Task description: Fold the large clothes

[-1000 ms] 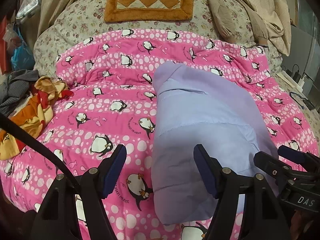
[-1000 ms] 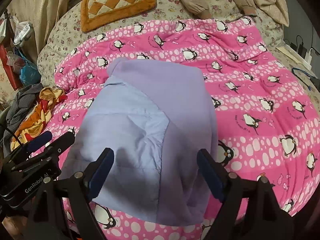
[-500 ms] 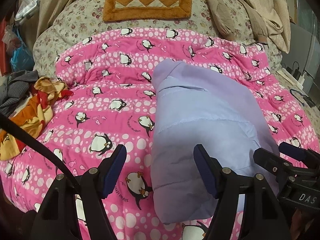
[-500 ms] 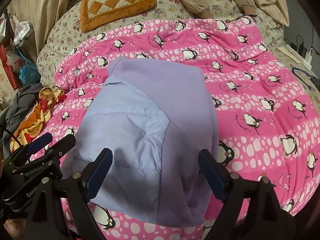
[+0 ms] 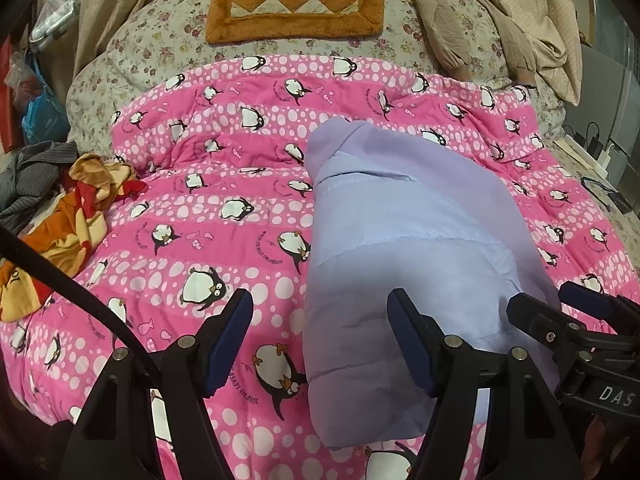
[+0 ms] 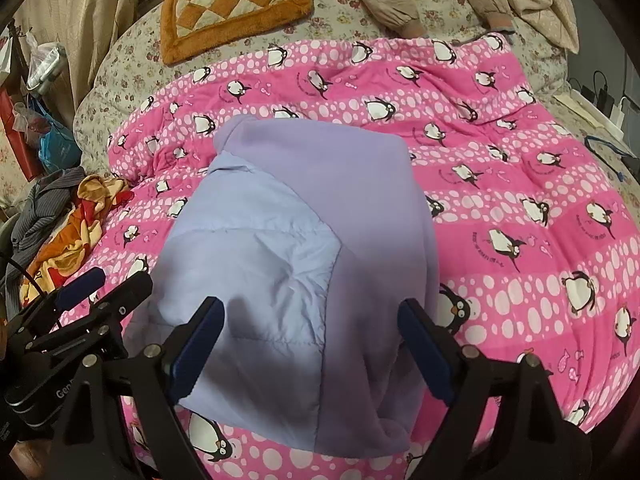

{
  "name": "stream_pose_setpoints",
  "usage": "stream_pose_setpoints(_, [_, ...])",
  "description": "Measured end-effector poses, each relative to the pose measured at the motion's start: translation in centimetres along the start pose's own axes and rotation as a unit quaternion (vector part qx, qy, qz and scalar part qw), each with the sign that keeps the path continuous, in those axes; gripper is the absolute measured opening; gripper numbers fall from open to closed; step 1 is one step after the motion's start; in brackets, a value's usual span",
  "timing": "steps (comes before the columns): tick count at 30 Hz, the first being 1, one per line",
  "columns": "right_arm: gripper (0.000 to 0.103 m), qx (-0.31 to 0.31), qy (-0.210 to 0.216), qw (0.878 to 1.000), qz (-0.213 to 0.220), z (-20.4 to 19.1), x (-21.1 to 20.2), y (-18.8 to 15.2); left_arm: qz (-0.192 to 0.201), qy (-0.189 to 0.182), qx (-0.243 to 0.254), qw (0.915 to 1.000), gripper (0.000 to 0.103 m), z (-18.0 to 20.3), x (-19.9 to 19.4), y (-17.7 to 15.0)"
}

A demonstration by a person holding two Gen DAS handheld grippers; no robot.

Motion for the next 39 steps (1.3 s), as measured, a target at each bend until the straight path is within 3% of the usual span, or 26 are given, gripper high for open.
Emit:
stream_pose_setpoints(32, [0.095, -0.006, 0.0, 1.0, -0.002, -0.1, 0.6, 0.5, -0.009, -0.002, 0.002, 1.0, 0.042, 0.2, 0.8, -0.1])
stream_pose_setpoints(39, [0.096, -0.009, -0.001, 1.0, -0.003, -0.1, 0.7, 0.5, -0.007, -0.021, -0.007, 0.9997, 0.042, 0.0, 1.2, -0.1])
Point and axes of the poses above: each gripper's, at about its wrist camera, not at the fingertips, and x roughly the way its jaws point, z to its right, y to its top, the point moved 4 cm from there along x, roughly the way its jaws point, and after that the axes turned 1 degree about y, right-handed, at the moved point
